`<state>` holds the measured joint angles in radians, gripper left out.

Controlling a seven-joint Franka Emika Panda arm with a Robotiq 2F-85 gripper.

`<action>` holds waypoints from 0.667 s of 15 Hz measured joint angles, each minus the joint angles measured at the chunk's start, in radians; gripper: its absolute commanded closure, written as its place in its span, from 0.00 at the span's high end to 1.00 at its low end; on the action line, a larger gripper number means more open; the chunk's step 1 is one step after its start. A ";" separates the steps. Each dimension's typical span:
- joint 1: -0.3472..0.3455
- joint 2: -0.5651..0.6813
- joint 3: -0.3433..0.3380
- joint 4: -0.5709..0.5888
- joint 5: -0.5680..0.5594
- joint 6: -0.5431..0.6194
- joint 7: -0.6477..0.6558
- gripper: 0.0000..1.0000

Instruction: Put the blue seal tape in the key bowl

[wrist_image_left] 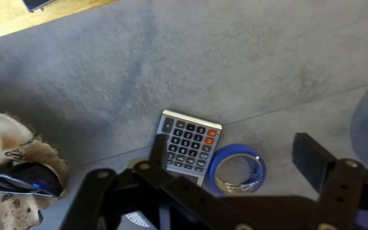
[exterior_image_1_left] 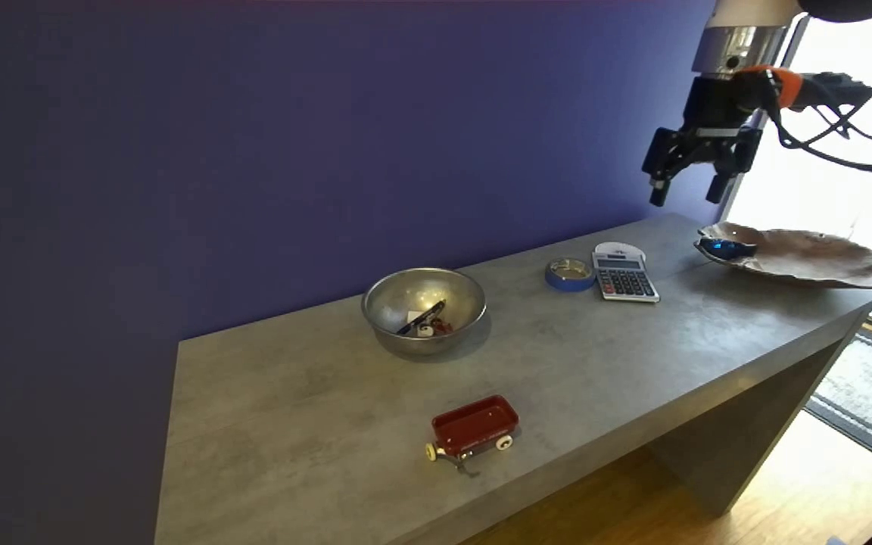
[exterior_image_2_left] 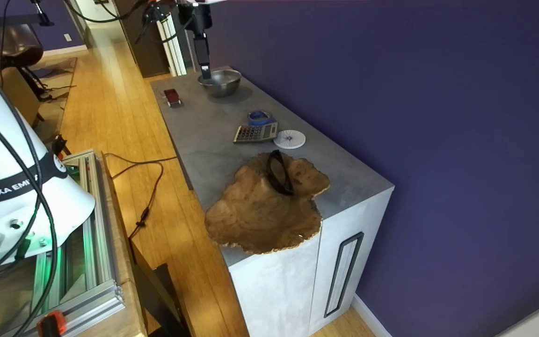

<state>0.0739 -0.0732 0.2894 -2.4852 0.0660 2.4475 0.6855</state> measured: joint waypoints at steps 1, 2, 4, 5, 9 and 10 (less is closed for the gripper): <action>0.009 0.045 -0.001 0.027 -0.033 0.032 0.041 1.00; 0.015 0.090 -0.005 0.059 -0.087 0.045 0.083 1.00; 0.034 0.174 -0.032 0.132 -0.182 0.038 0.133 1.00; 0.043 0.212 -0.049 0.168 -0.194 0.025 0.124 1.00; 0.040 0.351 -0.095 0.310 -0.164 -0.042 -0.061 1.00; 0.008 0.386 -0.076 0.341 -0.137 -0.043 -0.139 1.00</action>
<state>0.0824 0.3133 0.2134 -2.1440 -0.0709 2.4045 0.5466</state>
